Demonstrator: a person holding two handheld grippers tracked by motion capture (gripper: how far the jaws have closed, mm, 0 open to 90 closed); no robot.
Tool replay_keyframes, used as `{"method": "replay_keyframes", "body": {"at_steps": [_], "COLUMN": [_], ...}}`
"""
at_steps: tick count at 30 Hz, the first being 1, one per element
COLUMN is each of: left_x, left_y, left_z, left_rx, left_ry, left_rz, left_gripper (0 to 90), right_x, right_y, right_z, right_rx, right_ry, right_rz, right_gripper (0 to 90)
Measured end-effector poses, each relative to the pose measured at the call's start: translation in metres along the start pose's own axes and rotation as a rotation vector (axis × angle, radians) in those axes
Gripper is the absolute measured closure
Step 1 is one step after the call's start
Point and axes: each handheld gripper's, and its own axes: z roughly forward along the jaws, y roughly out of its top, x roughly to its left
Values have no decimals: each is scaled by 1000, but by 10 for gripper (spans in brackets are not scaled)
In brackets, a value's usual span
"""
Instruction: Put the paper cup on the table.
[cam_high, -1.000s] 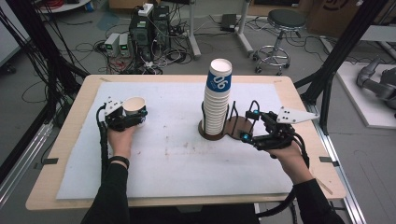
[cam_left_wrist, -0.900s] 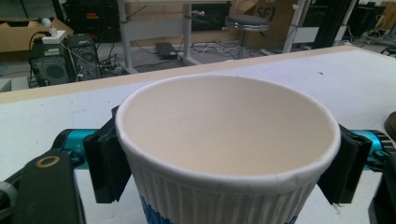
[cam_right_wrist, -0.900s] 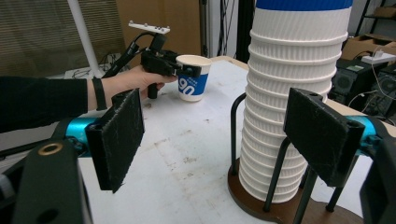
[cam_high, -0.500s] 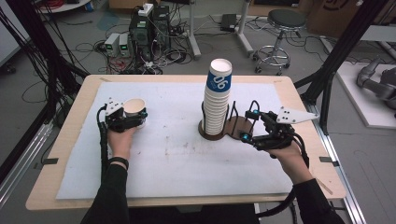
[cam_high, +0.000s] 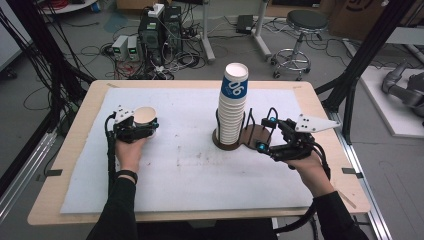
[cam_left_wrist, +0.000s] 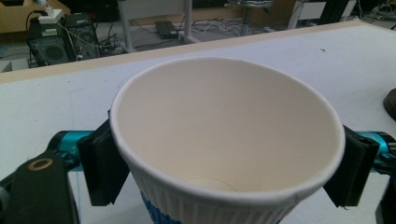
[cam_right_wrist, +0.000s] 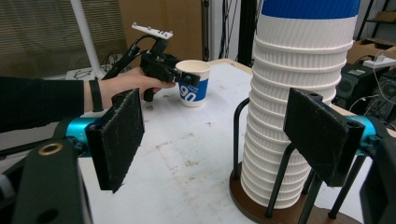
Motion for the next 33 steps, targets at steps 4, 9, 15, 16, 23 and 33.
{"method": "replay_keyframes", "body": {"at_steps": [4, 9, 15, 16, 23, 33], "left_x": [-1, -3, -5, -5, -9, -10], "left_y": [1, 2, 3, 4, 6, 9], "left_z": [-1, -2, -4, -4, -7, -12], "left_rx": [11, 22, 36, 38, 63, 102], "left_ry": [1, 8, 8, 4, 23, 42], "left_rz": [-2, 7, 12, 10, 24, 47], "left_gripper": [163, 143, 131, 124, 112, 64], "right_x": [0, 0, 0, 0, 0, 1], "right_y": [0, 0, 1, 1, 1, 1], "right_z": [0, 0, 0, 0, 0, 1], "right_rx": [-2, -2, -2, -2, 0, 1], "right_ry": [-1, 2, 5, 5, 10, 16], "right_rz": [-6, -1, -5, -6, -6, -7], "right_gripper": [209, 209, 209, 209, 209, 209]}}
